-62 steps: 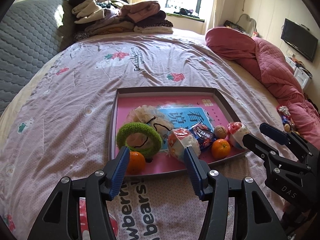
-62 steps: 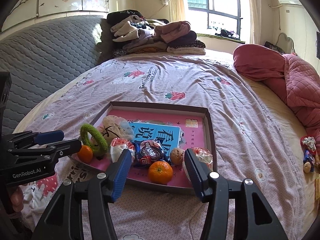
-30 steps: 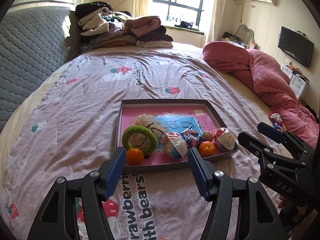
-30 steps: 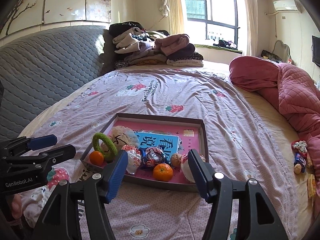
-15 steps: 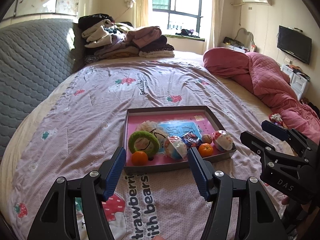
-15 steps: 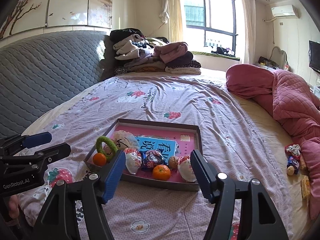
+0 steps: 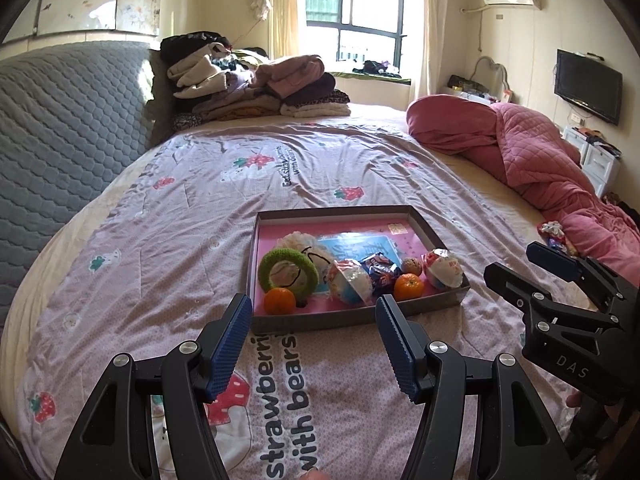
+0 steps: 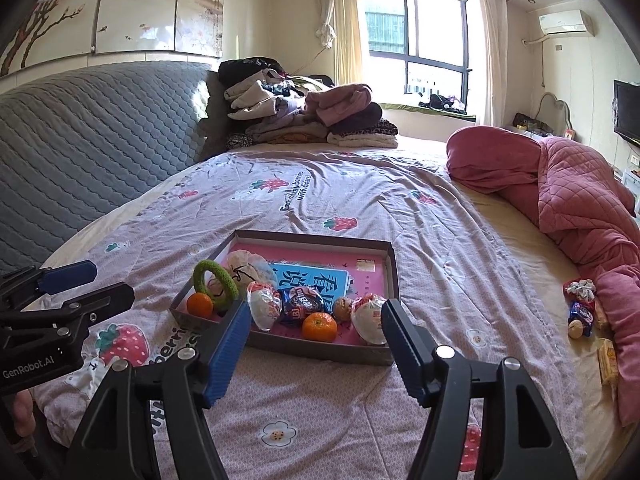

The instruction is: Organize objects

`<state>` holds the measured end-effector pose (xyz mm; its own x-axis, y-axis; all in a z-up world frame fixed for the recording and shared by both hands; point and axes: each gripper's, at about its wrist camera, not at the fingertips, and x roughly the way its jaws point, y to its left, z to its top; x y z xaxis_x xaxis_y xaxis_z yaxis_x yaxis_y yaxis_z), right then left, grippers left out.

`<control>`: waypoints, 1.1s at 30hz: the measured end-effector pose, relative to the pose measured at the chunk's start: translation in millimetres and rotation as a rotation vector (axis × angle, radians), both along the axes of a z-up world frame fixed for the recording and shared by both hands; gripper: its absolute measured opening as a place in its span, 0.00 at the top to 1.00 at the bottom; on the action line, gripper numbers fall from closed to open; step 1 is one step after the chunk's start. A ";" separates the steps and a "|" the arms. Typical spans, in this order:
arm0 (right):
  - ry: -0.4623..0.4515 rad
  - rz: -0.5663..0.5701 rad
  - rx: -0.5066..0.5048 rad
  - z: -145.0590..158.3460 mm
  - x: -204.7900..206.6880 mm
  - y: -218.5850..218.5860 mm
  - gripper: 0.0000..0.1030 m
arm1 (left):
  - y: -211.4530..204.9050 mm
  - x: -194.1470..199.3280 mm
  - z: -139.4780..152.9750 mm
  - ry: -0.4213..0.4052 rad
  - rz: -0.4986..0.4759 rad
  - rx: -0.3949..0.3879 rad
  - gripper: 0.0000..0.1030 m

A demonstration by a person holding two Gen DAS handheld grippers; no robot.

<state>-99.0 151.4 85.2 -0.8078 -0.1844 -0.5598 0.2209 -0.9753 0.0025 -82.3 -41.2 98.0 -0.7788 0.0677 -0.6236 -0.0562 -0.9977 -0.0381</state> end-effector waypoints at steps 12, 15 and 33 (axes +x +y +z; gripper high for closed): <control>-0.009 -0.022 0.022 -15.3 7.3 6.7 0.35 | 1.2 7.7 -17.8 -0.013 0.032 -0.038 0.36; -0.023 -0.028 0.017 -21.8 7.8 9.7 0.35 | -1.2 8.0 -24.7 -0.020 0.043 -0.040 0.36; -0.073 -0.057 0.023 -57.5 7.9 24.5 0.35 | -6.2 6.4 -62.8 -0.054 0.085 -0.040 0.36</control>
